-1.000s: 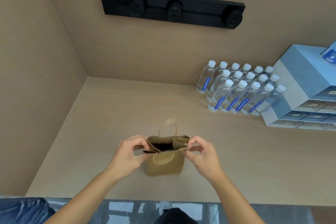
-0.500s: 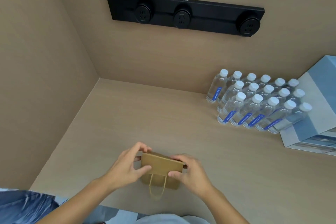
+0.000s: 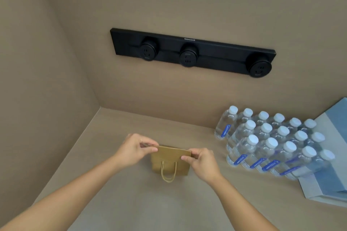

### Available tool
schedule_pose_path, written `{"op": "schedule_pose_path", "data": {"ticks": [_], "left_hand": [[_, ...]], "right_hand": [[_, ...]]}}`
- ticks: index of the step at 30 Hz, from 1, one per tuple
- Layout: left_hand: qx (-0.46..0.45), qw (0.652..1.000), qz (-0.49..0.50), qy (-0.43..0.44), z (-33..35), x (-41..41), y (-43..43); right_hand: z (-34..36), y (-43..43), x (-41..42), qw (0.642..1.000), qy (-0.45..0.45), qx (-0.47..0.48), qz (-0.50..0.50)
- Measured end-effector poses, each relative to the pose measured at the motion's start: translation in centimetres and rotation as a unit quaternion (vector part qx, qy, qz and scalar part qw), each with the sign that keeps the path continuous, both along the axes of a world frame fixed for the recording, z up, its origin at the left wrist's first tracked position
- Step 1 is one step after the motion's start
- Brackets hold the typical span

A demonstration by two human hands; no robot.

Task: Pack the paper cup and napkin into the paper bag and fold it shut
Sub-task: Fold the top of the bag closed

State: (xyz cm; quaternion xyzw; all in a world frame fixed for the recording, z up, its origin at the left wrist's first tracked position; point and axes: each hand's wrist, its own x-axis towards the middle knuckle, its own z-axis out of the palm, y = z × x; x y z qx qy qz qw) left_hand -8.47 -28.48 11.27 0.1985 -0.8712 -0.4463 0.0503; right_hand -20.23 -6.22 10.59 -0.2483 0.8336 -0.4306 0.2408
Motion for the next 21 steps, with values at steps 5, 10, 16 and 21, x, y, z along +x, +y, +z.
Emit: {"op": "schedule_pose_path", "data": {"ticks": [5,10,16,21], "left_hand": [[-0.005,1.0,-0.004,-0.004,0.2,-6.9,-4.2],[0.003,1.0,0.0,-0.003,-1.6,-11.3,-7.5],[-0.013,0.999,0.002,0.042,-4.1,-15.2,-9.4],[0.008,0.999,0.038,0.038,-5.2,-16.3,-9.4]], "right_hand": [[0.7,-4.3,-6.2,0.997,0.038,0.025,-0.064],[-0.1,-7.2,-10.5,0.991,0.04,0.024,-0.123],[-1.3,-9.1,-13.3,0.985,0.046,0.026,-0.162],[-2.3,-9.8,-13.8,0.984,0.044,0.038,-0.168]]}}
